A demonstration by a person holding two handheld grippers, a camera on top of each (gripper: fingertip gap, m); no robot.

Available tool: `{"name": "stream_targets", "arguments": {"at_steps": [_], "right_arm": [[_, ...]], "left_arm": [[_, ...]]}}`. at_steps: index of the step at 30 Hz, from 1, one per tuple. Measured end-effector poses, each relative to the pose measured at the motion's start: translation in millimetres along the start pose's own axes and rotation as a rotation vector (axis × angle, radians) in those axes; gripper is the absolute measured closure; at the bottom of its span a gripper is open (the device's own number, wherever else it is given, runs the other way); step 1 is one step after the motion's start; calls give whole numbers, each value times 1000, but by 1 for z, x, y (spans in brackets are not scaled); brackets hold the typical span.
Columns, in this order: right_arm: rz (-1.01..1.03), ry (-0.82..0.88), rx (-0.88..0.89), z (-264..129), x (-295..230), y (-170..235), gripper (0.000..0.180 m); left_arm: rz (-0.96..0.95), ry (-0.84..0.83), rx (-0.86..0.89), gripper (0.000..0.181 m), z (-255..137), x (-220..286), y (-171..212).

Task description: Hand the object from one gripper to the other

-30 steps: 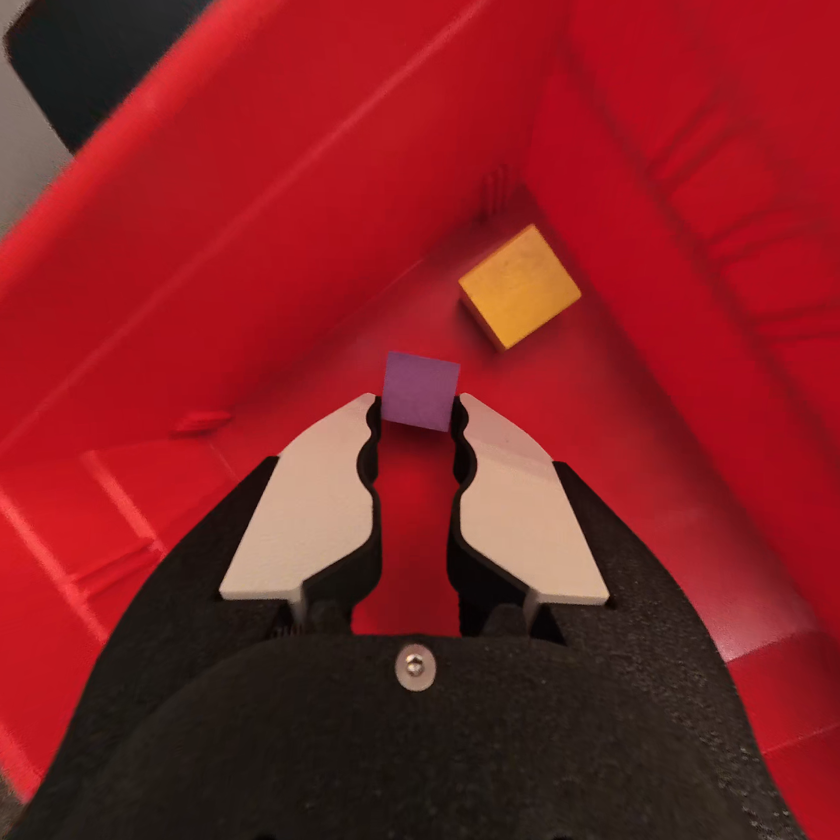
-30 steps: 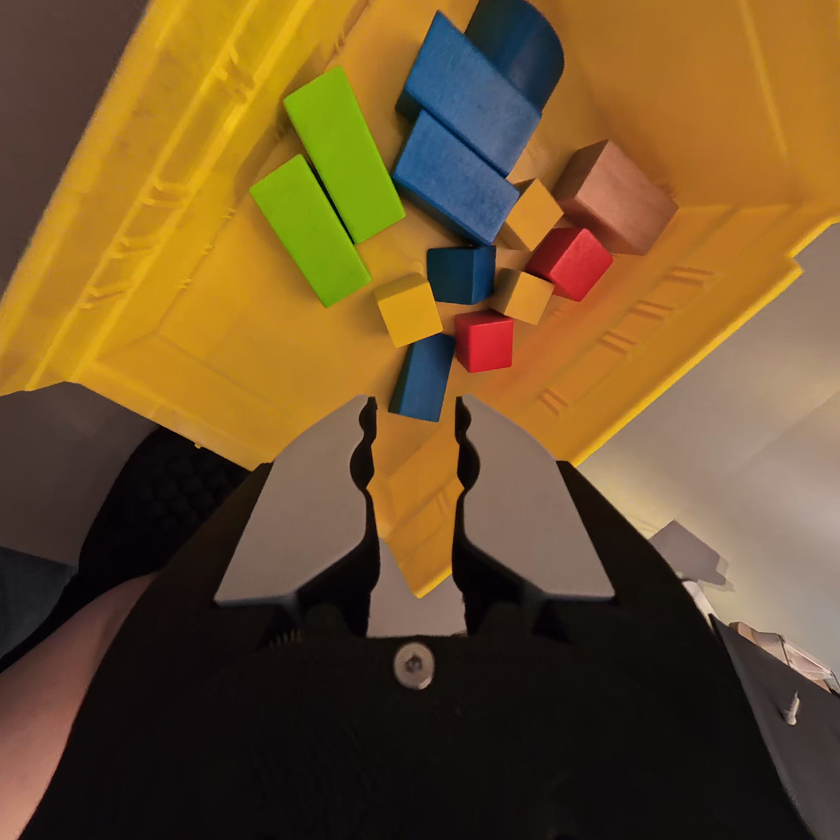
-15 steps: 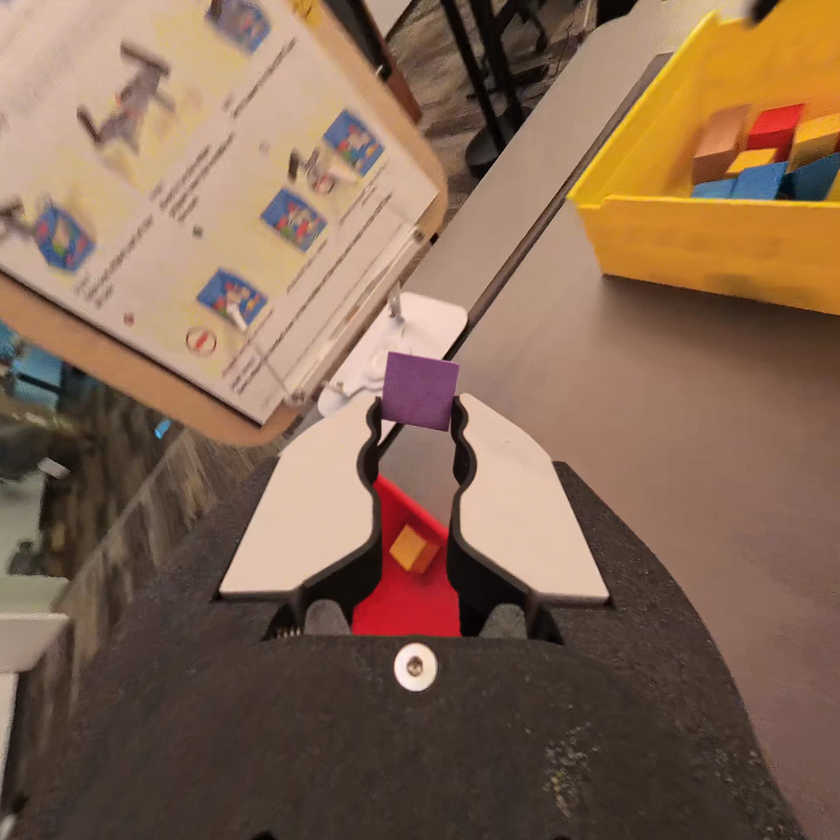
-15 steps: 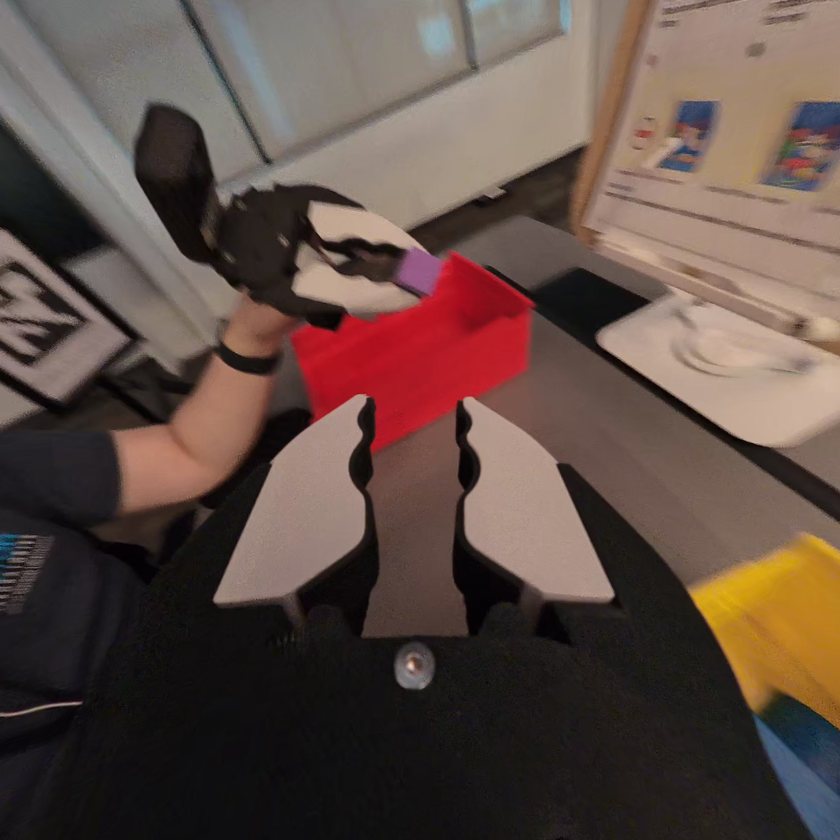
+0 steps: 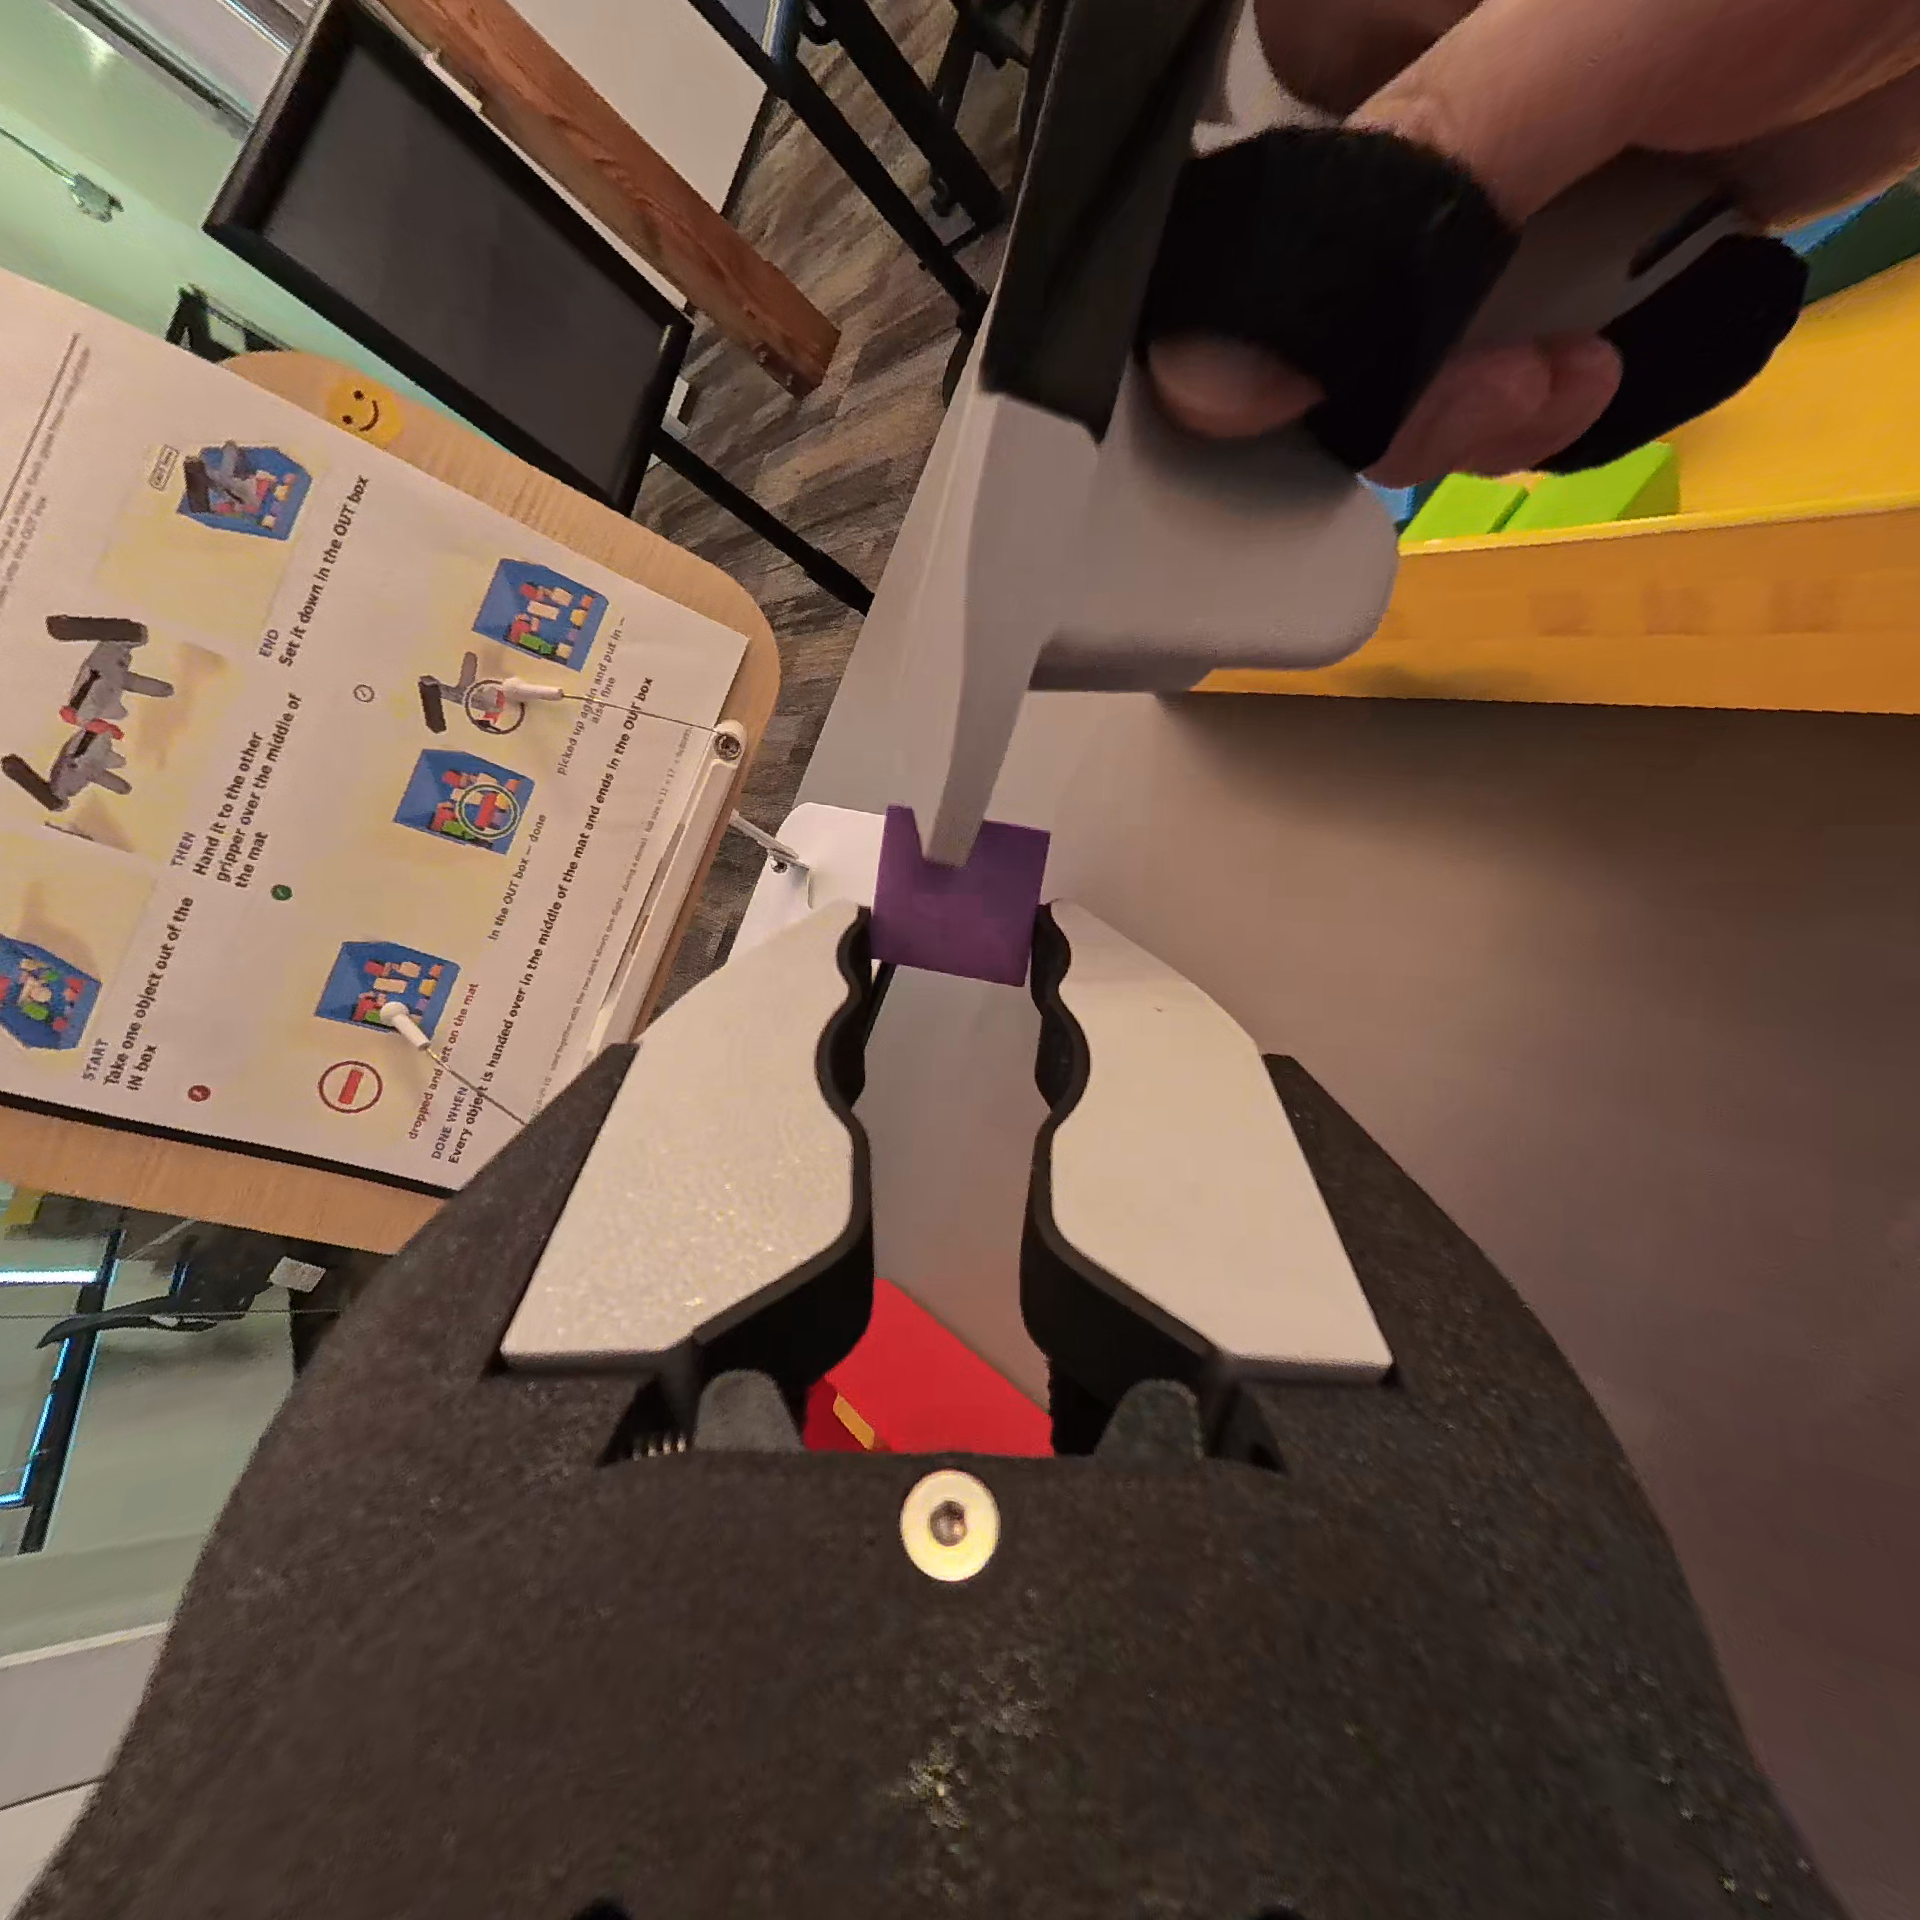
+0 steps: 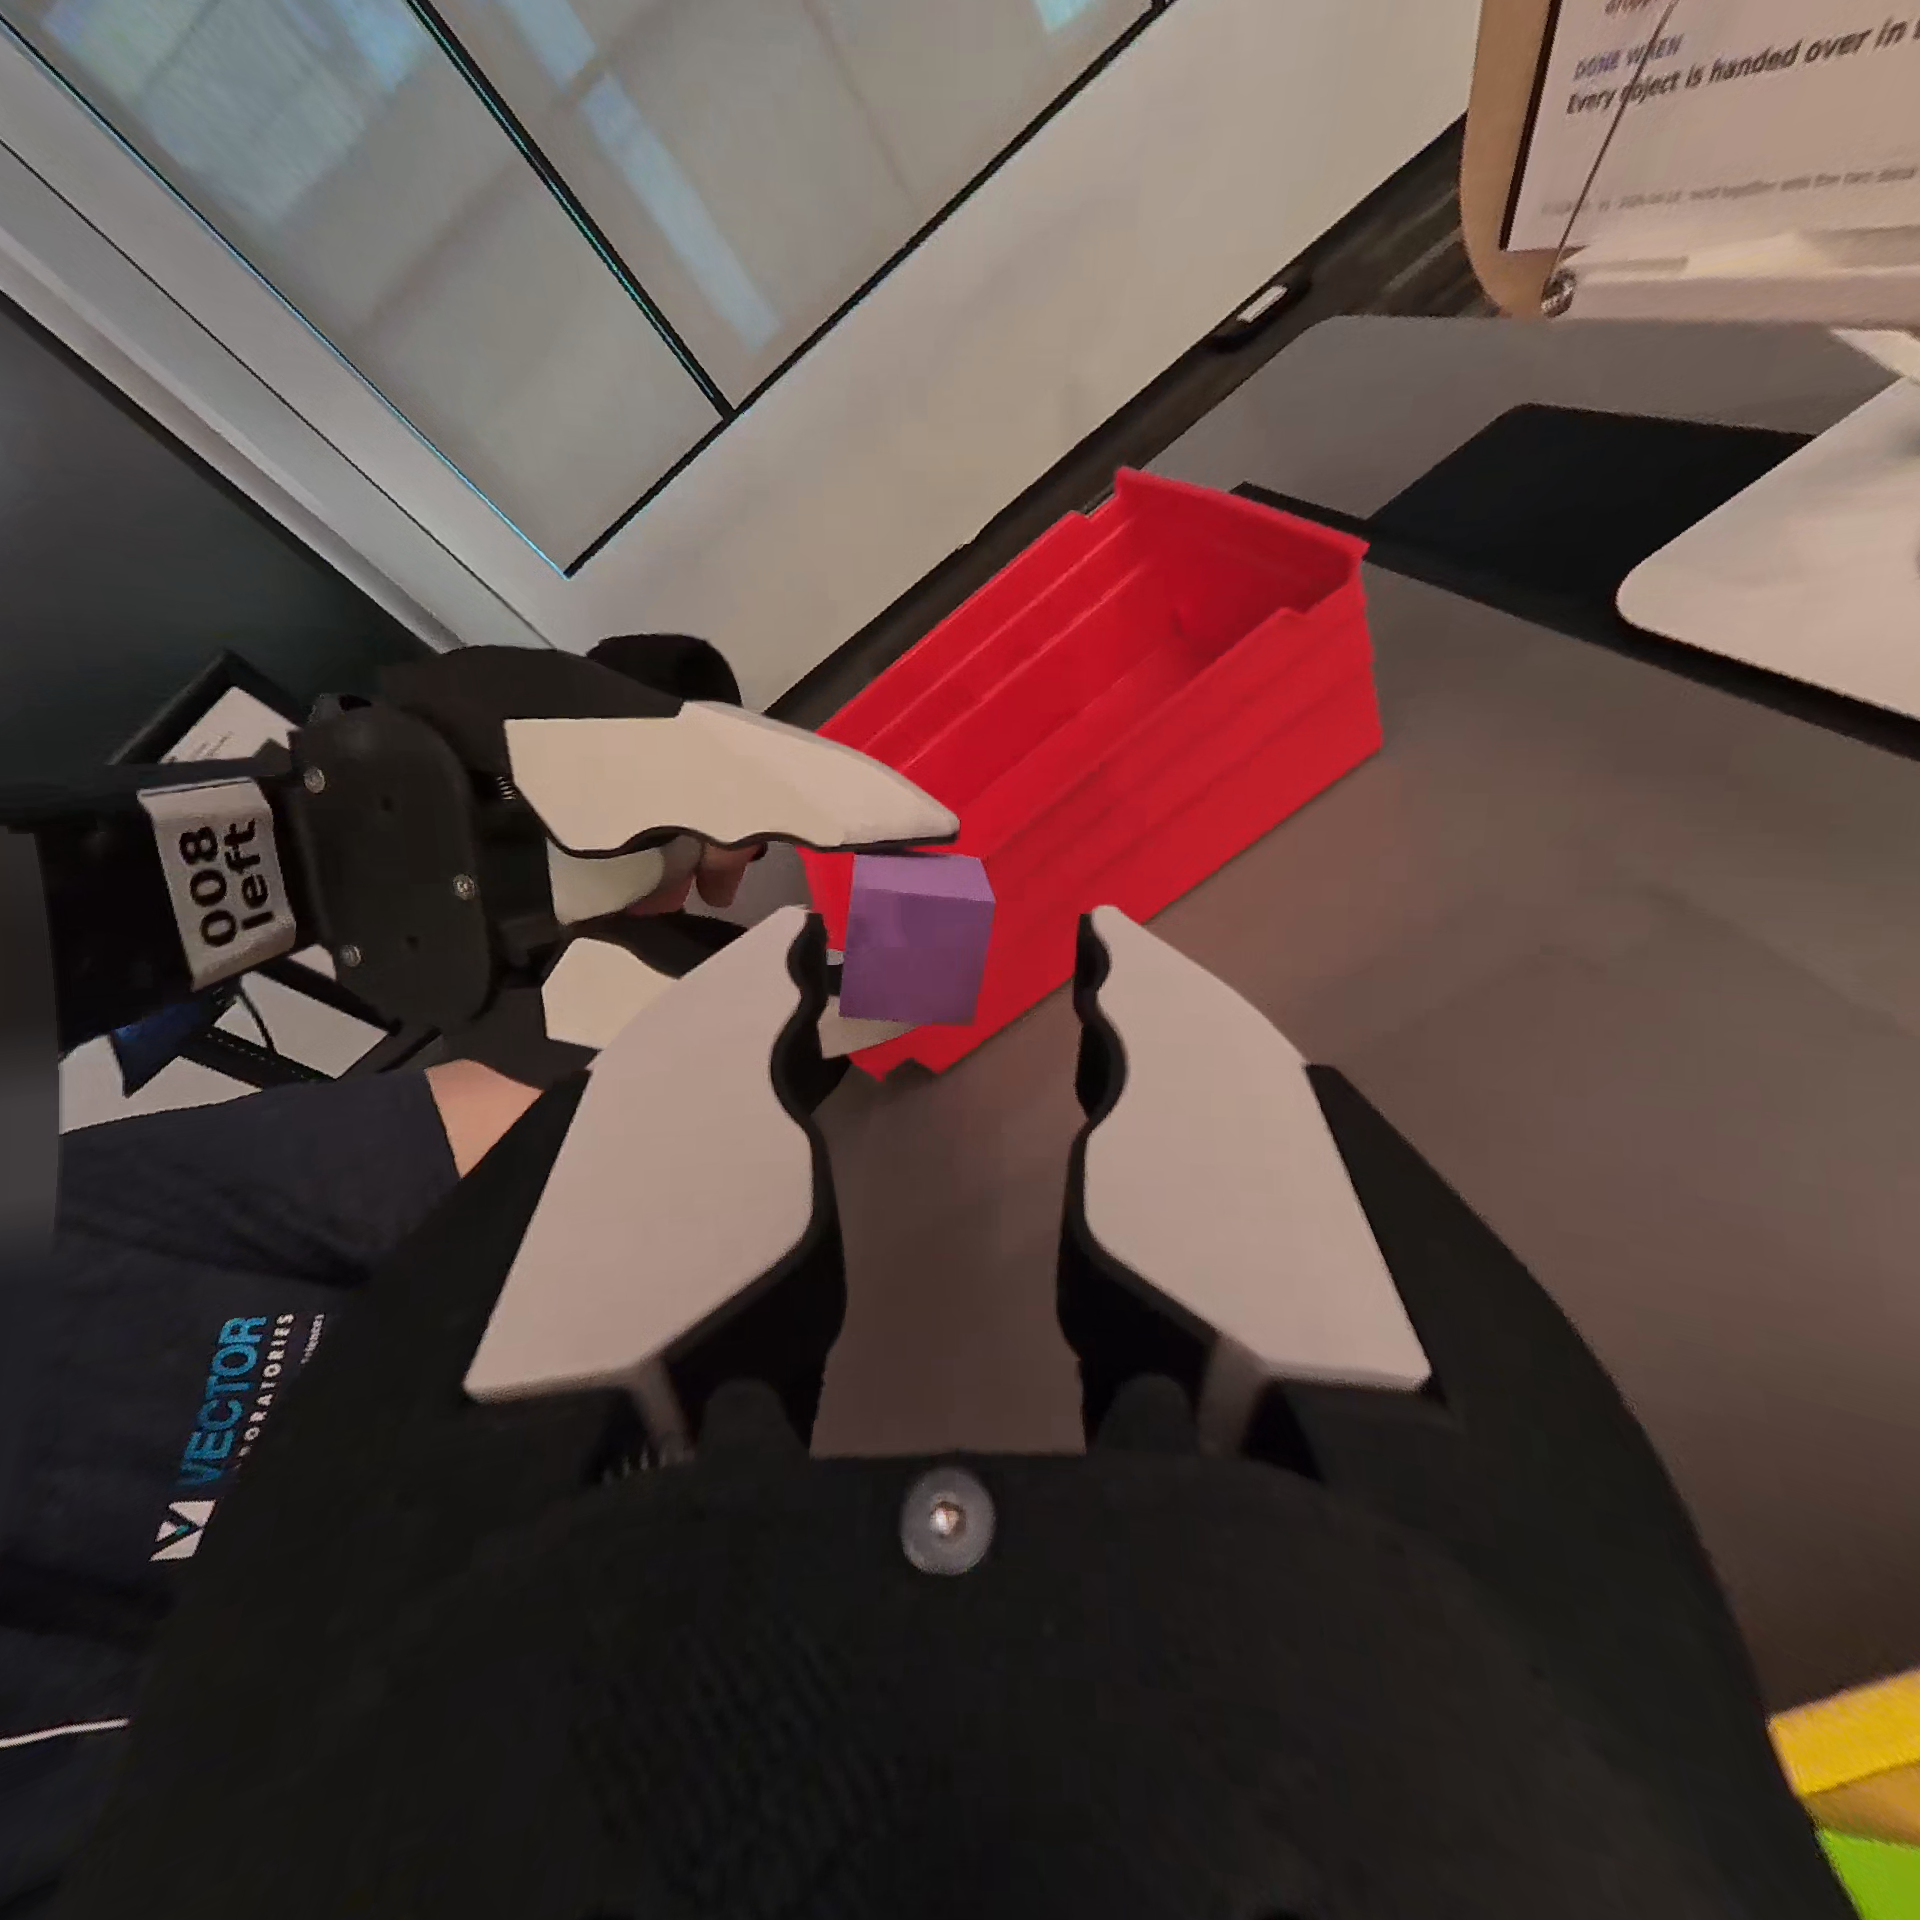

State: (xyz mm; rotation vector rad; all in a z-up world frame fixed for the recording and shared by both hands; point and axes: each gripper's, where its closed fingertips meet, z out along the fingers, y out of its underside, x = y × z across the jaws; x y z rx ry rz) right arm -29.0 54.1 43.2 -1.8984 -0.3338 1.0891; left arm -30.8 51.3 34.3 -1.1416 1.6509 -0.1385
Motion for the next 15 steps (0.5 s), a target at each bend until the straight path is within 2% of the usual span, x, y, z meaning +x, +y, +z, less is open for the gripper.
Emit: {"name": "stream_targets", "arguments": {"at_steps": [1,2,5,8,11,15], "right_arm": [[-2,-17,-17,1,-3,3,147],[1,-30,-26,2,-5,4,152],[-17,-9,-57,1,-2,8,153],[-46,8,-103,-14,-1,8,153],[-81,88,-231,-67,10,19,153],[-148,290,-545,-140,53,80,153]], "left_arm": [[2,3,-5,152,0,1,0],[5,5,-16,152,1,2,2],[-4,30,-35,151,3,6,5],[-36,4,-98,116,4,0,13],[-101,39,-77,115,-1,-3,12],[-180,83,-2,113,-15,-10,3]]}}
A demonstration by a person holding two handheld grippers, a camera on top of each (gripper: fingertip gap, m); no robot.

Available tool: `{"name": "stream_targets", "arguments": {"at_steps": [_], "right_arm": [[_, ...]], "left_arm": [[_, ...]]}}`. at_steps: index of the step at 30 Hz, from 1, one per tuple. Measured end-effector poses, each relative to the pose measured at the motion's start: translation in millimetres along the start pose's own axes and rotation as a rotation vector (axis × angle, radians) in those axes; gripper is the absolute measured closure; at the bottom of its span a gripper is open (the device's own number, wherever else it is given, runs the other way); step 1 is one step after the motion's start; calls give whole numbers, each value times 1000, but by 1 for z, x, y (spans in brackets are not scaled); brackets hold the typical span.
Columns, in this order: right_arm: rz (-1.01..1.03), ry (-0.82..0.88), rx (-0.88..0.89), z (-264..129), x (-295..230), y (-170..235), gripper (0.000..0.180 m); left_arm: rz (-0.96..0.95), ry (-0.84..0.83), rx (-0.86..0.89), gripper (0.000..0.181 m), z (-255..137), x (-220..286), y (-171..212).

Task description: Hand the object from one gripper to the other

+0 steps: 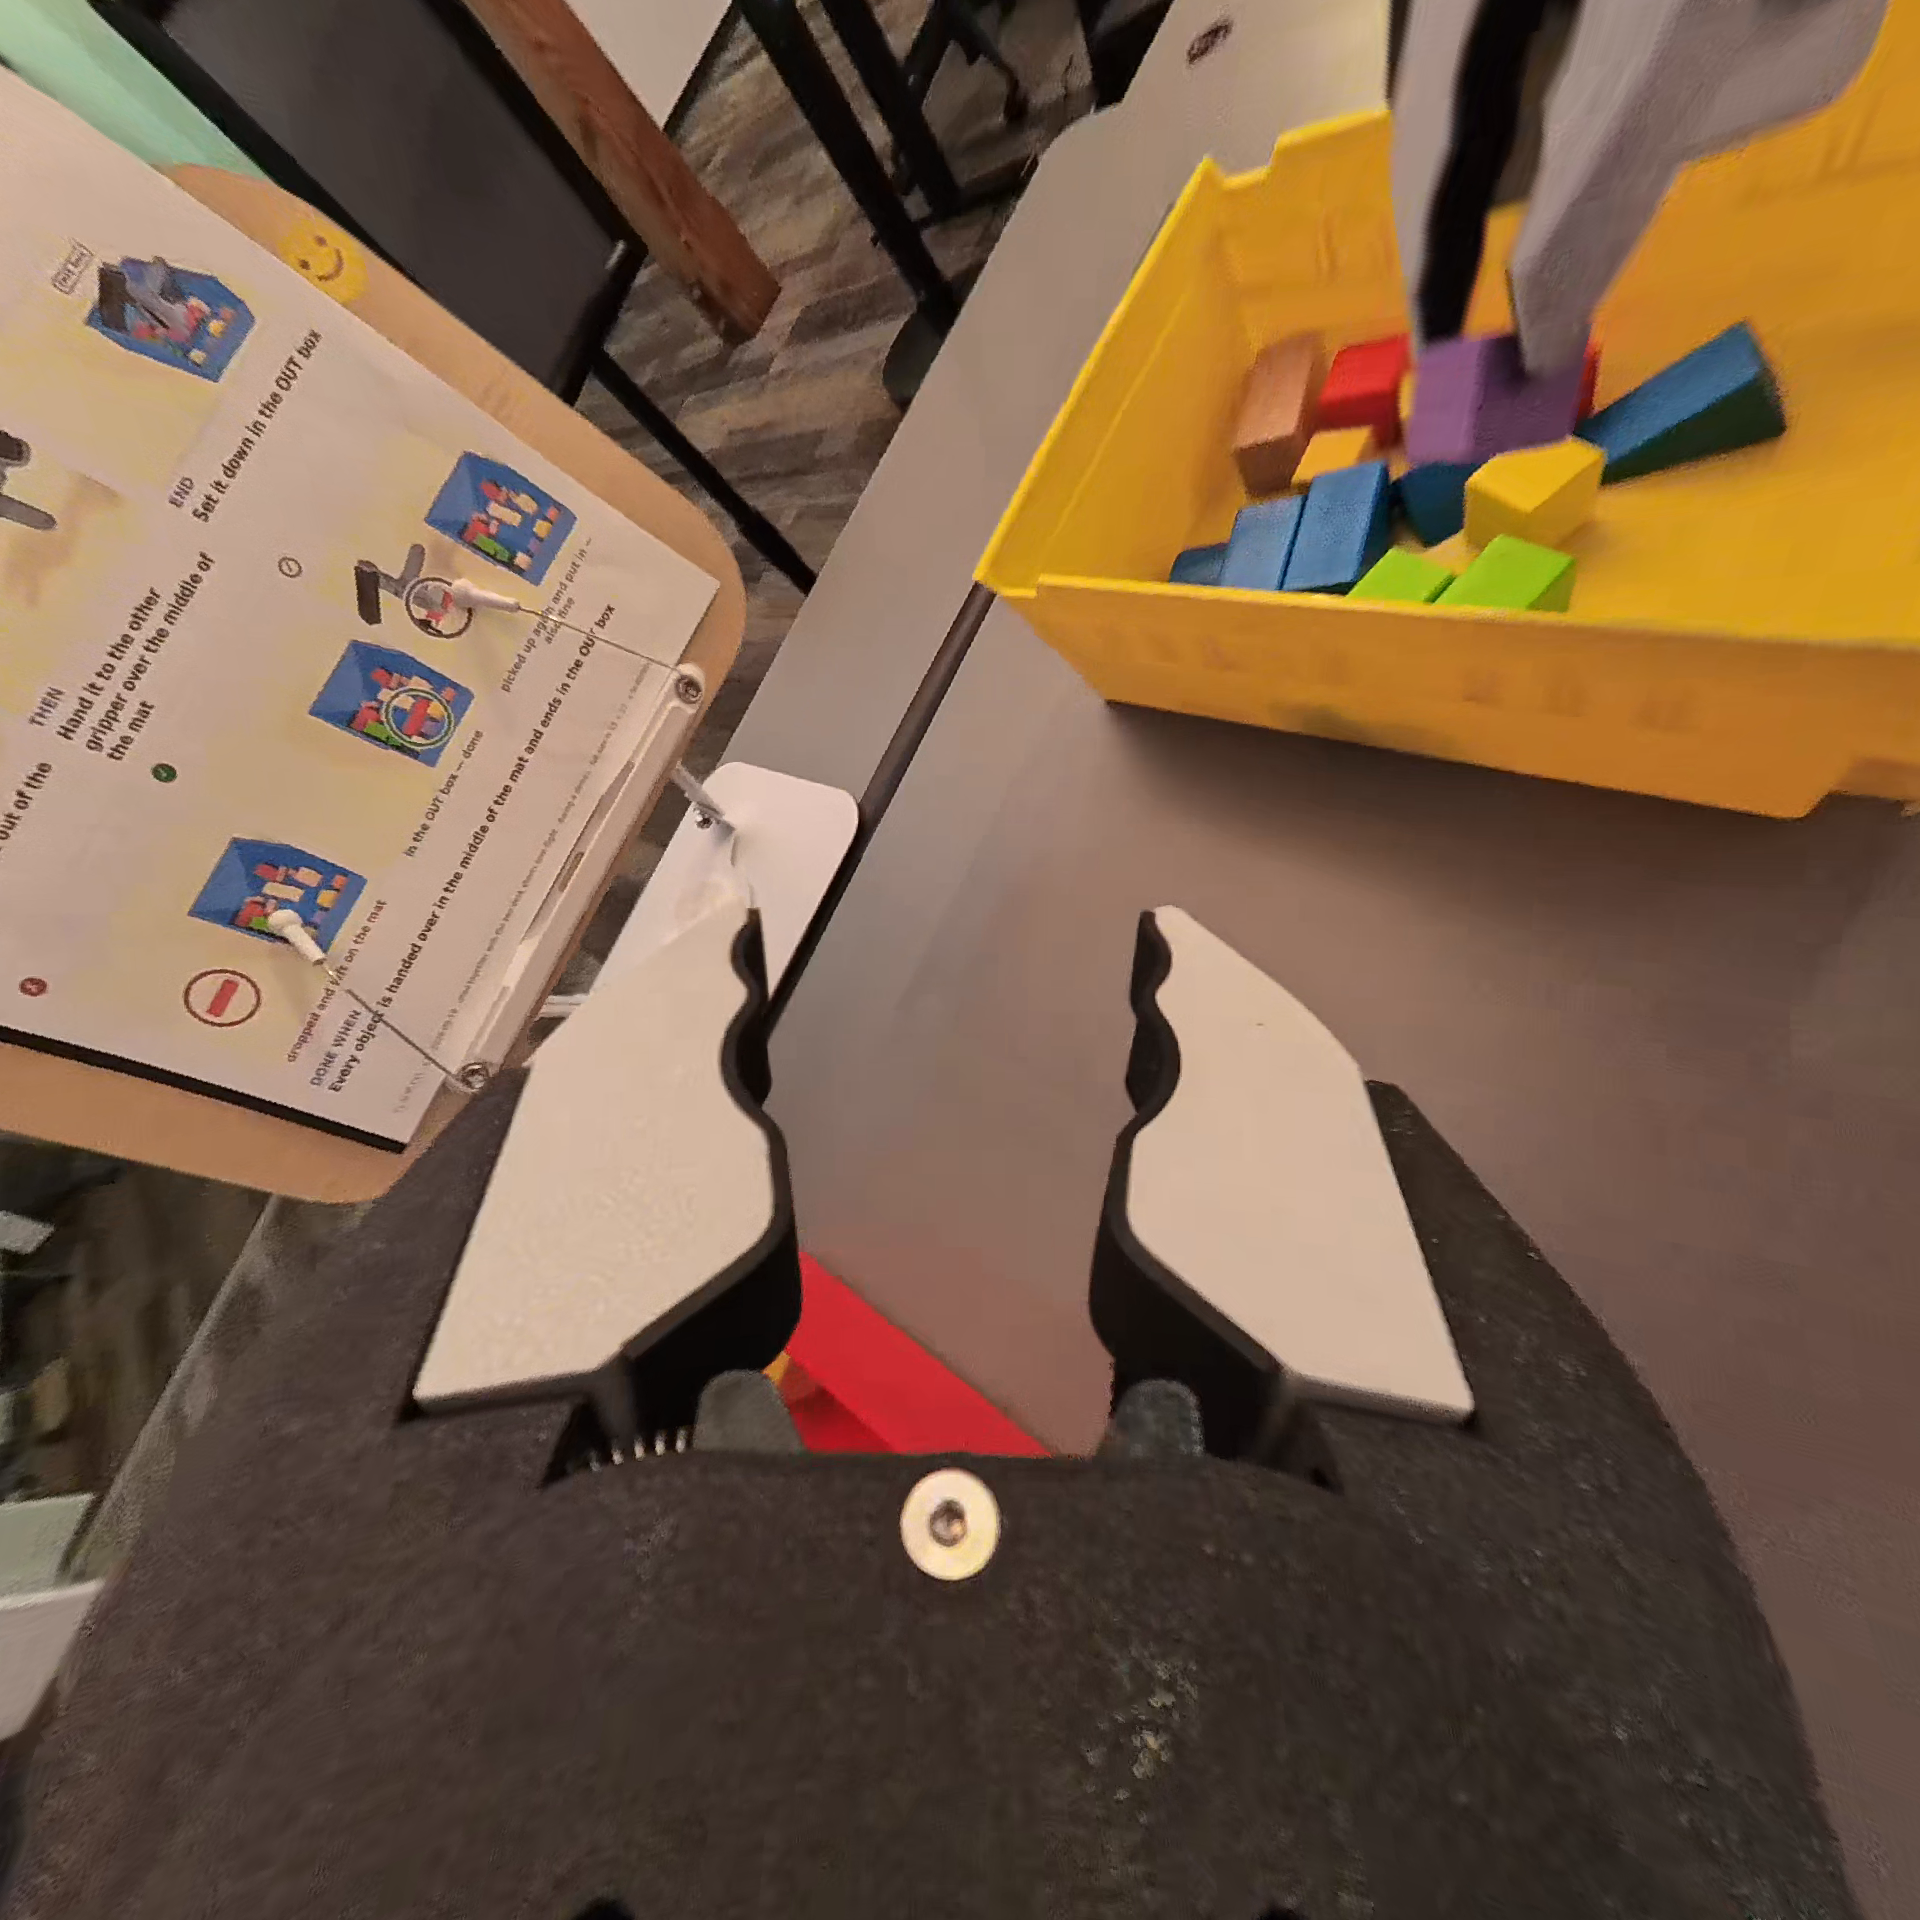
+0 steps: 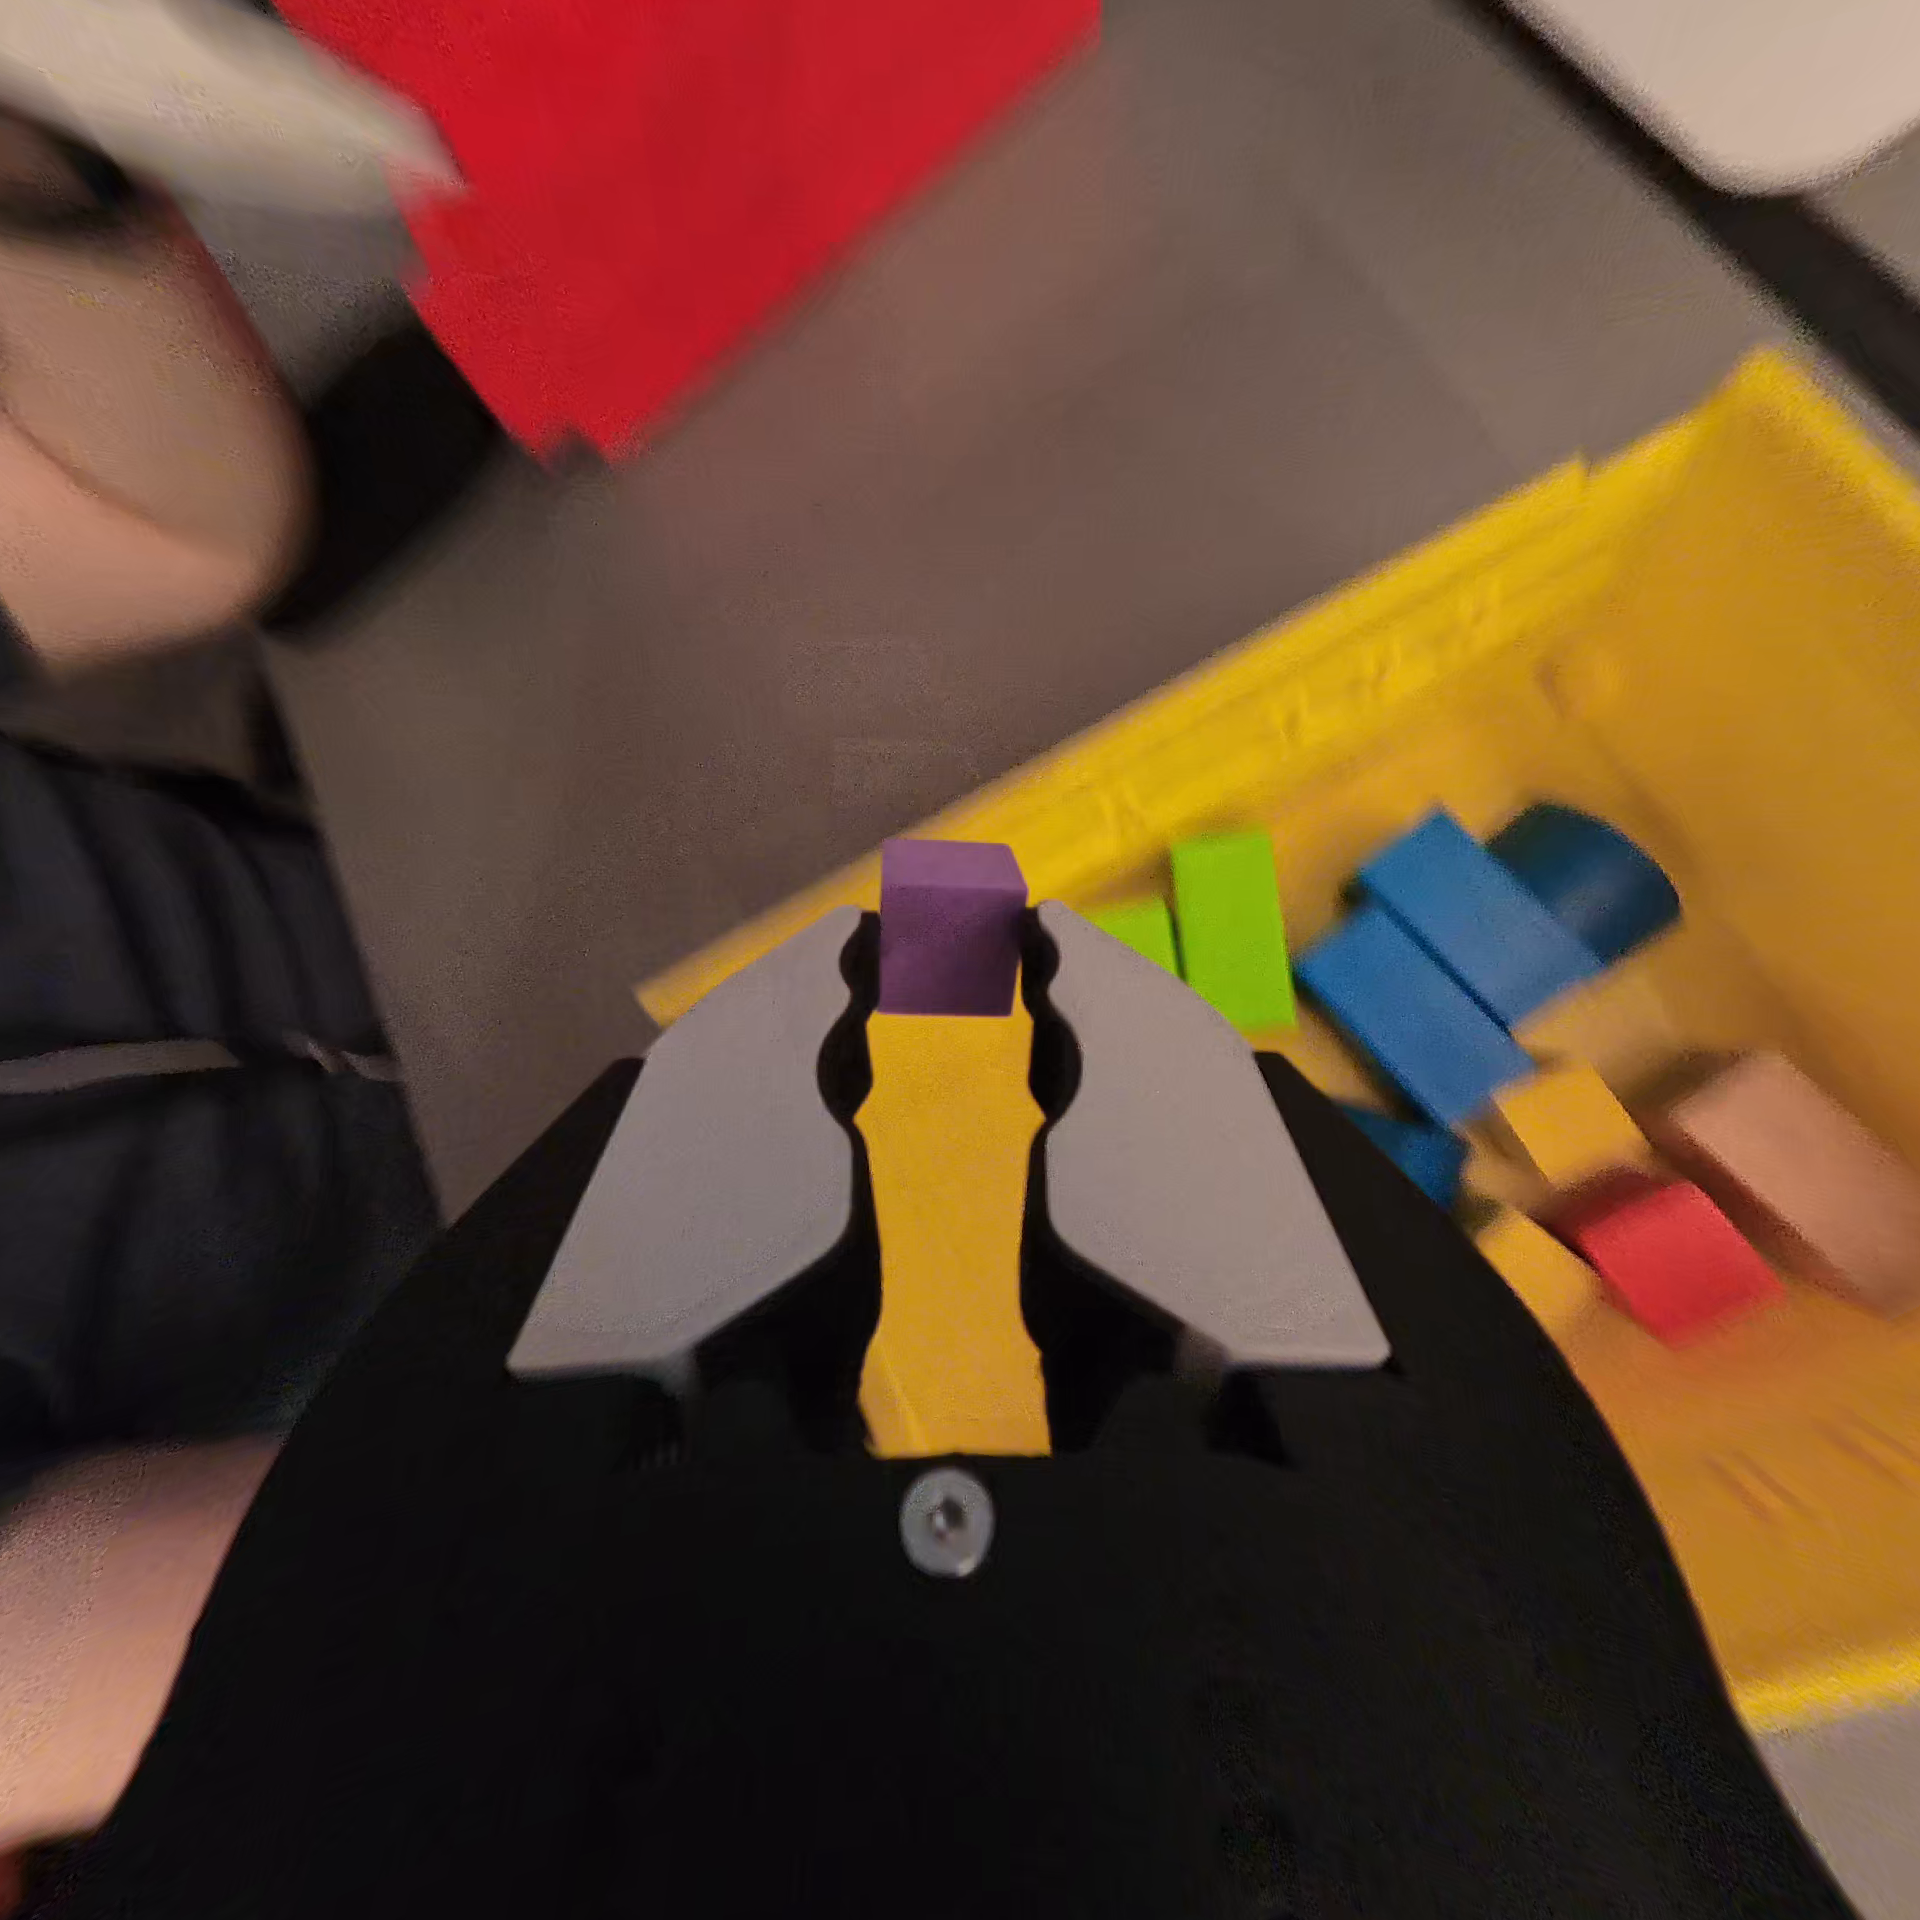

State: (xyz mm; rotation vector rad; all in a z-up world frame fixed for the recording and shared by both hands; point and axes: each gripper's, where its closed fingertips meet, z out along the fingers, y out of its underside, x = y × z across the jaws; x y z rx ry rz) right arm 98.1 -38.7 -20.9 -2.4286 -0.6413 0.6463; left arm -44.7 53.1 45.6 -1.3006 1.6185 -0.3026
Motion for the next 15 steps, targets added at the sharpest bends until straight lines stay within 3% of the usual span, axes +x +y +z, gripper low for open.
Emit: {"name": "stream_targets", "arguments": {"at_steps": [4,15], "right_arm": [[-227,-80,-232,28,8,59,152],[-231,-136,-462,76,15,86,152]], "left_arm": [[-74,1,49,101,-11,-13,-3],[-230,-14,105,103,-38,-53,10]]}}
